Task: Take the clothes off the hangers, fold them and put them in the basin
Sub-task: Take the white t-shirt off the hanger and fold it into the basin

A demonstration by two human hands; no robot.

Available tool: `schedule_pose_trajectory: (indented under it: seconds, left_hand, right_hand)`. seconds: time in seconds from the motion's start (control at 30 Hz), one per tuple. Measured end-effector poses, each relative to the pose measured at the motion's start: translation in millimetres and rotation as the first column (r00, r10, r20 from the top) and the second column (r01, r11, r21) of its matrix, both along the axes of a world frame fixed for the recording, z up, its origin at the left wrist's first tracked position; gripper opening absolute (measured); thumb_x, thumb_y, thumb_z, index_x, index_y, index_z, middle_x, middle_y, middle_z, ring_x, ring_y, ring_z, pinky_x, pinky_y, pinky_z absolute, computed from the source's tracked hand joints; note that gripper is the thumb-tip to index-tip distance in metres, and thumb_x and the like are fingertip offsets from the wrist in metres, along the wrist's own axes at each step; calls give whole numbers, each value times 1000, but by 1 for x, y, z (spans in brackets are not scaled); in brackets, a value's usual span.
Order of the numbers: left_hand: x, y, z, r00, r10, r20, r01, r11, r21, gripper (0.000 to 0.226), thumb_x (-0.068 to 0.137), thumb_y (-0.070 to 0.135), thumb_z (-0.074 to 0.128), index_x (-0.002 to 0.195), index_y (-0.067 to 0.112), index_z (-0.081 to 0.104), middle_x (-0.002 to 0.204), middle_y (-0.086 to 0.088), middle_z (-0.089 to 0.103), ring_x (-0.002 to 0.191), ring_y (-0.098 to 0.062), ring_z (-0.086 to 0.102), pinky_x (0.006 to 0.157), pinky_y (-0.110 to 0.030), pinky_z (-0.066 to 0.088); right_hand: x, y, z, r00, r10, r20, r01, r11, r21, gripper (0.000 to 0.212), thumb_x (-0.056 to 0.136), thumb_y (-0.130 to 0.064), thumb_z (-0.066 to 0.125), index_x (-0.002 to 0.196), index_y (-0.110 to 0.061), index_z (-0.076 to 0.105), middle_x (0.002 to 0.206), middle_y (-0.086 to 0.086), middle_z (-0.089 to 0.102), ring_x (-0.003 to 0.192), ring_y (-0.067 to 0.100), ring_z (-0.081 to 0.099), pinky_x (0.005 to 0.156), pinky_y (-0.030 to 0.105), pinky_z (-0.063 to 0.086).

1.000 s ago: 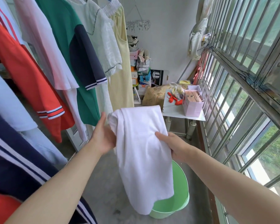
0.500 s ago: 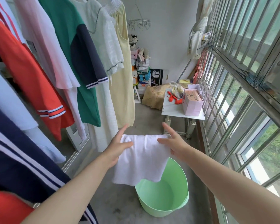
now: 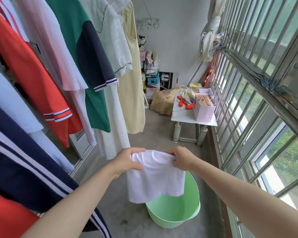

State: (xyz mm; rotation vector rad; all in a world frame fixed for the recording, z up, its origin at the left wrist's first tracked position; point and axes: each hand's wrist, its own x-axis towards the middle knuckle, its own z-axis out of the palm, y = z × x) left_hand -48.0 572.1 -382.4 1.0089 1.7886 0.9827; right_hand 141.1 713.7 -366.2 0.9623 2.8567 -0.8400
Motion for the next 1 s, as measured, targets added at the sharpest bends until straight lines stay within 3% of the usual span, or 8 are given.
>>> schedule_pose_trajectory:
  seconds: [0.17, 0.33, 0.43, 0.6, 0.73, 0.8, 0.9, 1.0]
  left_hand:
    - [7, -2, -1, 969, 51, -242, -58, 998, -23, 66, 65, 8, 77, 125, 28, 59, 128, 10, 55, 119, -8, 50, 89, -19, 43]
    - [6, -1, -2, 872, 83, -483, -112, 993, -31, 61, 64, 18, 80, 122, 25, 62, 118, 7, 64, 113, -13, 57, 90, -25, 47]
    - [4, -2, 0, 834, 76, -546, -103, 995, -19, 50, 67, 20, 79, 115, 24, 67, 107, 5, 70, 105, -17, 62, 83, -28, 50]
    - [1, -4, 3, 771, 37, -635, -82, 996, -41, 23, 72, 19, 69, 95, 16, 71, 90, -2, 71, 90, -21, 65, 73, -32, 51]
    - [-6, -6, 2, 733, -24, -680, -32, 997, -70, 20, 72, 31, 69, 86, 16, 67, 82, 0, 68, 84, -22, 63, 67, -32, 49]
    - [-9, -8, -2, 709, -62, -703, -4, 996, -91, 25, 72, 36, 71, 85, 16, 66, 90, -1, 62, 90, -21, 60, 72, -33, 49]
    - [-15, -9, -7, 681, -123, -722, 59, 992, -113, 29, 75, 37, 73, 96, 19, 67, 111, 9, 40, 105, -17, 41, 91, -33, 44]
    - [-22, -10, -7, 707, -190, -681, 119, 981, -150, 23, 75, 34, 73, 86, 17, 61, 99, 11, 49, 99, -18, 48, 82, -29, 42]
  right_hand:
    - [-5, -3, 0, 996, -79, -28, 79, 997, -16, 64, 66, 3, 46, 114, -32, 69, 104, -5, 72, 85, 10, 55, 69, 19, 40]
    - [-10, -4, -1, 995, -94, -44, 94, 996, -1, 56, 66, 3, 50, 110, -25, 70, 98, -1, 71, 86, 15, 56, 67, 22, 39]
    - [-13, -5, -4, 996, -84, -37, 85, 995, 48, 54, 67, 3, 46, 106, -23, 71, 90, 0, 69, 89, 22, 60, 68, 27, 42]
    - [-15, -5, -10, 992, -123, -5, 122, 983, 134, 38, 76, -1, 44, 99, -13, 70, 99, 9, 67, 99, 27, 56, 74, 34, 47]
    - [-13, -7, -13, 992, -120, 34, 114, 984, 135, 38, 83, -5, 41, 106, -18, 68, 120, 6, 45, 111, 27, 51, 90, 42, 47]
    - [-12, -10, -11, 992, -117, 38, 111, 986, 126, 36, 84, -6, 38, 100, -19, 67, 123, 3, 48, 114, 25, 51, 90, 41, 47]
    - [-11, -17, -8, 980, -174, 97, 158, 976, 148, 24, 83, -9, 37, 68, -23, 50, 88, -1, 57, 94, 26, 54, 67, 33, 45]
    - [-9, -23, -10, 967, -224, 119, 205, 967, 154, 23, 85, -12, 38, 64, -20, 44, 78, -3, 54, 84, 25, 52, 60, 31, 39]
